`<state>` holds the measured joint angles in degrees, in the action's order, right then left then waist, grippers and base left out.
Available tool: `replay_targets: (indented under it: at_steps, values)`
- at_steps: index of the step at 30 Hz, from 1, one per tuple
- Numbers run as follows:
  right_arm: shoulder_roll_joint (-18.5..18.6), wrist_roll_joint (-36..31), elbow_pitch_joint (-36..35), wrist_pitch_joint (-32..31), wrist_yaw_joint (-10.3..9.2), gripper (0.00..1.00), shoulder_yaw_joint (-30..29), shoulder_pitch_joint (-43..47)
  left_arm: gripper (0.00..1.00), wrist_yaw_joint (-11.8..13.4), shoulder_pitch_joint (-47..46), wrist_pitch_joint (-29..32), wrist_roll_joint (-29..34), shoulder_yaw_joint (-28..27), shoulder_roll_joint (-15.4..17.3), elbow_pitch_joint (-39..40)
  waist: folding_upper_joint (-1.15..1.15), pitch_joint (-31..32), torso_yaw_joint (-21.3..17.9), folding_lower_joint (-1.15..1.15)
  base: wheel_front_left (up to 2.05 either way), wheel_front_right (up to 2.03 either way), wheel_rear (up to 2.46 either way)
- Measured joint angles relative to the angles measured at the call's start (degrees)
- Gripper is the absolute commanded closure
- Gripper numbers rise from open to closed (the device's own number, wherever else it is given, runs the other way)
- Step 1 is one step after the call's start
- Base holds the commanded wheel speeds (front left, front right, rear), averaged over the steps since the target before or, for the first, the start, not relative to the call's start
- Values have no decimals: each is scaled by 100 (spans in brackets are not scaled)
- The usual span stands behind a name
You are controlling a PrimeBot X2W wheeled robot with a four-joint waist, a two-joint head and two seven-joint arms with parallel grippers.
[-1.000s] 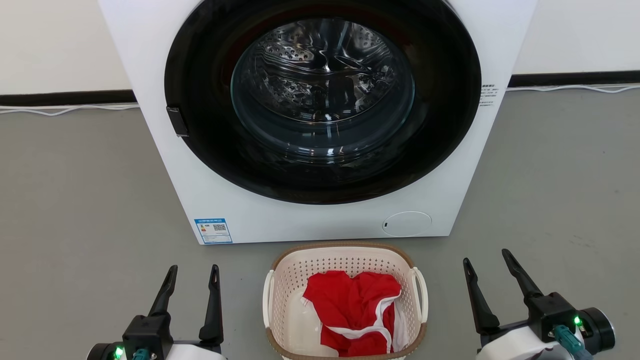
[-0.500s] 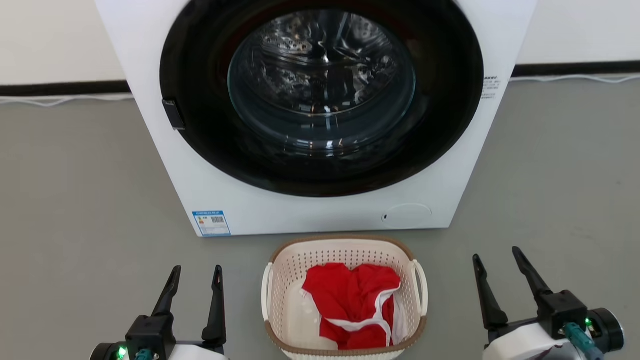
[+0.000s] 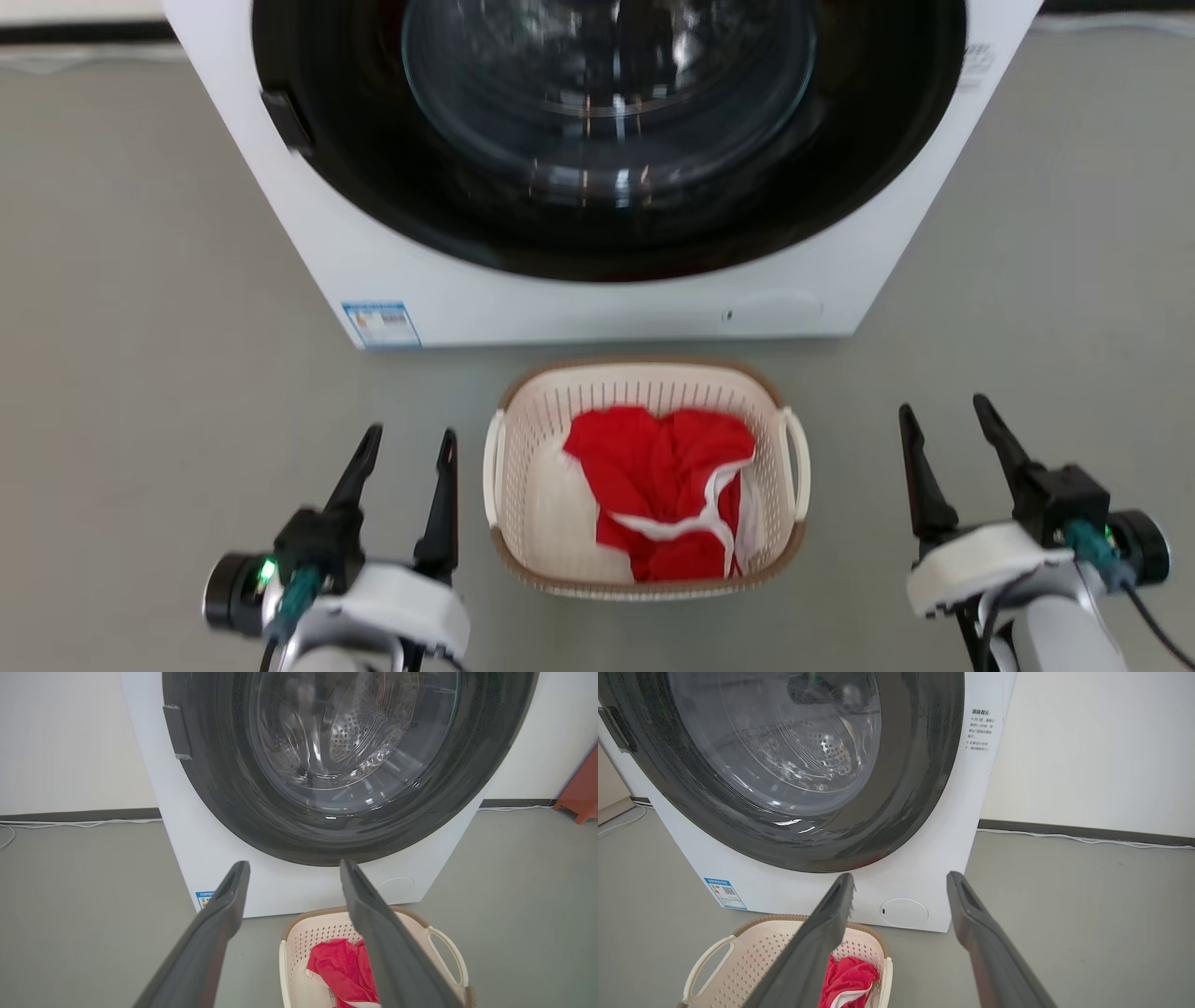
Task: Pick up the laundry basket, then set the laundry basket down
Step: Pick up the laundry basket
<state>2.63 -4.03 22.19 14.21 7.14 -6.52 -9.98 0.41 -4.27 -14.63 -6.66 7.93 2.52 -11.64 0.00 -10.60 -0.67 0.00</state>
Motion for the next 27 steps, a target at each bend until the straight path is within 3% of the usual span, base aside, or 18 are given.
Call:
replay_targets:
  at_steps: [15,27]
  values:
    - [30,-258,1545,-169,0,0,-216,-1692,0,-49,-1962,-1,-316,480,-34,-1849,0,-1610,8,0,0,0,0]
    - [49,-457,2161,-148,0,0,-334,-2607,0,96,-3294,-1,-842,701,-60,-3149,0,-2839,28,0,0,0,0]
